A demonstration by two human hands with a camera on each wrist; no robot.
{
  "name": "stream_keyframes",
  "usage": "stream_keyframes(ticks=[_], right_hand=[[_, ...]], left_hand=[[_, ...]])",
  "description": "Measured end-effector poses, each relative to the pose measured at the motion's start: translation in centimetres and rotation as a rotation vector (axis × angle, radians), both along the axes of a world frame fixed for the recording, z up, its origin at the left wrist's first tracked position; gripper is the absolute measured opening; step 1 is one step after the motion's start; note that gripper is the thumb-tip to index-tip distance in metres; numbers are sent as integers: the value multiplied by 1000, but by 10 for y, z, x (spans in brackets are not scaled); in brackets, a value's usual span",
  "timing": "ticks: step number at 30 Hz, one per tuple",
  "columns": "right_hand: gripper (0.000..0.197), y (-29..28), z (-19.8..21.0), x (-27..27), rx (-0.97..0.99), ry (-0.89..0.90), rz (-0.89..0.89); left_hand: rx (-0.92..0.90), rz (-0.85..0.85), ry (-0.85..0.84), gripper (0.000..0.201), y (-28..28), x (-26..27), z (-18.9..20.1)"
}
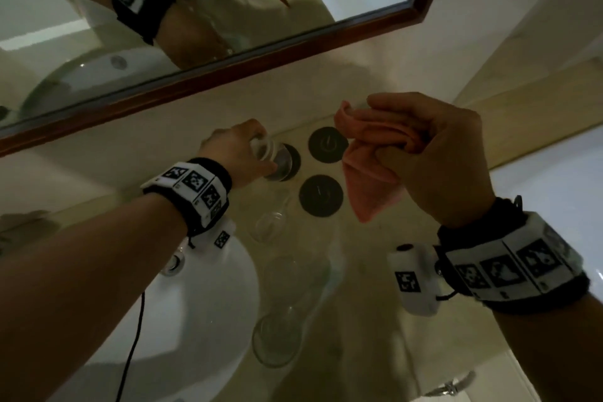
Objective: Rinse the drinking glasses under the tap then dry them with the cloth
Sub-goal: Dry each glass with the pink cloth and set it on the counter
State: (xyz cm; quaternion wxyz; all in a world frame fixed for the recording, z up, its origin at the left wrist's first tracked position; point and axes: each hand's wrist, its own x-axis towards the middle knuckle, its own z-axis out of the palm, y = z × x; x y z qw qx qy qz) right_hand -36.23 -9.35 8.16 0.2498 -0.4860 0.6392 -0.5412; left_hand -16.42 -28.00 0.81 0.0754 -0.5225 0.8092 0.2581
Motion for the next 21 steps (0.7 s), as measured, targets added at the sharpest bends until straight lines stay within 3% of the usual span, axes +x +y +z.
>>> stream_keyframes(ticks=[21], right_hand=[[52, -19, -26, 6, 106, -70, -13]], left_hand=[[-19, -56, 22, 59, -26, -22, -52]])
